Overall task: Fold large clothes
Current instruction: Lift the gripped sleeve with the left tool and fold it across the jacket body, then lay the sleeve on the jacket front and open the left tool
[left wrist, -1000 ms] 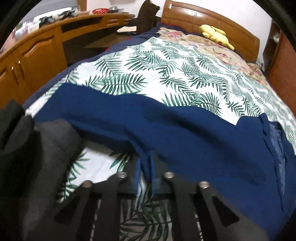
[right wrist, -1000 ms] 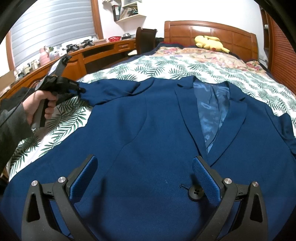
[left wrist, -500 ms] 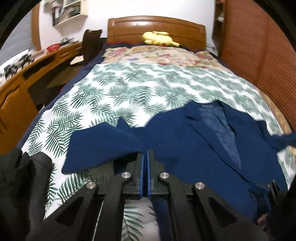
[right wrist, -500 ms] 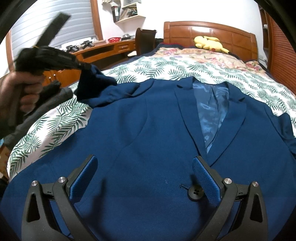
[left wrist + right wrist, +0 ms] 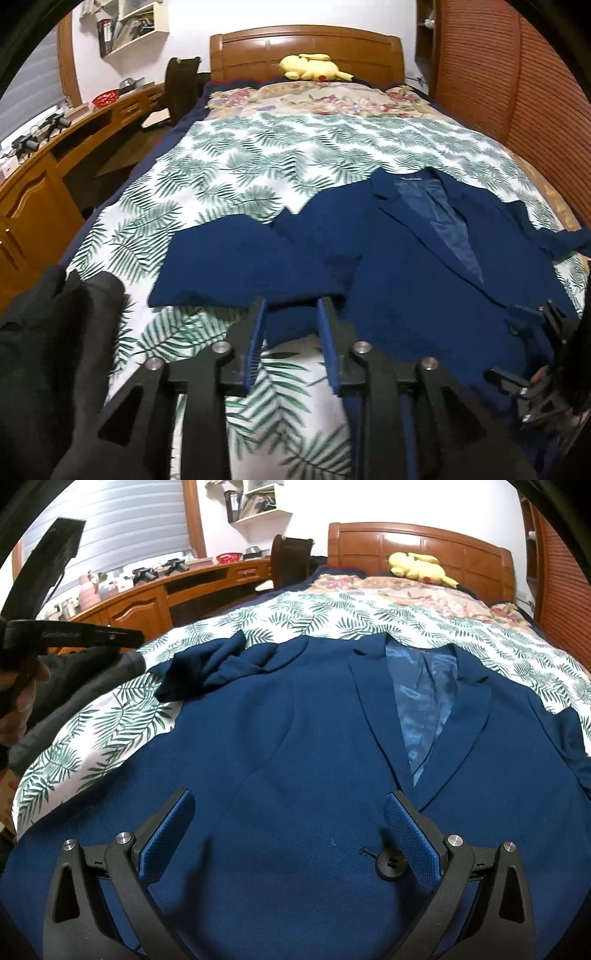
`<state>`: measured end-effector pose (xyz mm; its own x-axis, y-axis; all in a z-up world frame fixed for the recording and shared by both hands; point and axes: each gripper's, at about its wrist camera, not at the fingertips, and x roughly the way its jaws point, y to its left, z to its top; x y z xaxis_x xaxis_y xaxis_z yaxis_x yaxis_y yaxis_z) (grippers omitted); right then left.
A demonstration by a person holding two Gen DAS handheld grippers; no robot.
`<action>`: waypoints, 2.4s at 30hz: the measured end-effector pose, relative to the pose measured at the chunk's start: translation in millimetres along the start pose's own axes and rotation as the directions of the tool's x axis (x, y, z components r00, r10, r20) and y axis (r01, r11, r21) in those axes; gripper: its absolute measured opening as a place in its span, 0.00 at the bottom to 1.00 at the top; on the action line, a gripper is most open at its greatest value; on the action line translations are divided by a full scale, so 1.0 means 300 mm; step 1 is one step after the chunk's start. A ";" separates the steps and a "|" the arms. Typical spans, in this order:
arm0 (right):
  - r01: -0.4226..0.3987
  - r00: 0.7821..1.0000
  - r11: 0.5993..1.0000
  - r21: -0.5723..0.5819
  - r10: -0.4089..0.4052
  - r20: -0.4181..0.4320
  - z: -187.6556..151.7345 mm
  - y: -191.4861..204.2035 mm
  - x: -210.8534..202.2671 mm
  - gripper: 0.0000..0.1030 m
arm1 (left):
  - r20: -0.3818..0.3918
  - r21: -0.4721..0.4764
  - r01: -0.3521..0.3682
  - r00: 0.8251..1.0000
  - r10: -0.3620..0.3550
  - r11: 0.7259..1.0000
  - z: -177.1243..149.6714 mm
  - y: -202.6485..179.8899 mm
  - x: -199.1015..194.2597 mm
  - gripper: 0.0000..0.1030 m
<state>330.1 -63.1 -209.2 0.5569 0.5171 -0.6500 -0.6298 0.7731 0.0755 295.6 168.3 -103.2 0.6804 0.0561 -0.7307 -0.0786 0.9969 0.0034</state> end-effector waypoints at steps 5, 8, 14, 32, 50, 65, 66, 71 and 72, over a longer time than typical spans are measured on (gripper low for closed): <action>-0.001 1.000 1.000 0.001 0.001 -0.001 0.000 0.002 0.001 1.00 | -0.015 -0.006 -0.051 0.999 0.051 0.999 0.015 0.097 0.096 0.40; -0.001 1.000 1.000 0.001 0.001 -0.007 0.001 0.003 0.005 1.00 | -0.044 -0.034 -0.073 0.996 0.072 0.997 0.030 0.172 0.190 0.44; 0.002 1.000 1.000 -0.007 -0.002 -0.014 -0.001 0.006 0.006 1.00 | -0.090 -0.086 -0.156 0.985 0.148 0.984 0.055 0.332 0.346 0.49; -0.001 1.000 1.000 -0.012 0.001 -0.028 -0.001 0.012 0.017 1.00 | -0.177 -0.236 -0.129 0.980 0.088 0.963 -0.020 0.474 0.491 0.51; 0.027 0.999 1.000 0.008 -0.027 -0.020 0.002 -0.004 -0.024 1.00 | -0.002 -0.063 -0.048 0.999 0.048 0.997 0.142 0.184 0.166 0.07; 0.132 0.989 0.990 0.057 -0.136 0.057 -0.051 -0.132 -0.384 1.00 | 0.139 0.214 0.235 0.954 -0.268 0.948 0.189 -0.474 -0.244 0.07; 0.145 0.987 0.987 0.067 -0.149 0.059 -0.059 -0.150 -0.406 1.00 | 0.136 0.231 0.247 0.949 -0.283 0.941 0.181 -0.514 -0.258 0.07; 0.182 0.980 0.976 0.117 -0.190 0.060 -0.099 -0.234 -0.484 1.00 | 0.099 0.282 0.315 0.930 -0.354 0.906 0.142 -0.667 -0.306 0.07; 0.195 0.977 0.972 0.130 -0.203 0.057 -0.111 -0.258 -0.502 1.00 | 0.091 0.299 0.325 0.926 -0.366 0.897 0.132 -0.697 -0.319 0.07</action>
<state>276.9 -213.1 -142.3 0.7035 0.3692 -0.6073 -0.4333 0.9001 0.0453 275.8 -43.3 -7.1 0.7255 -0.3076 -0.6157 0.3684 0.9292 -0.0300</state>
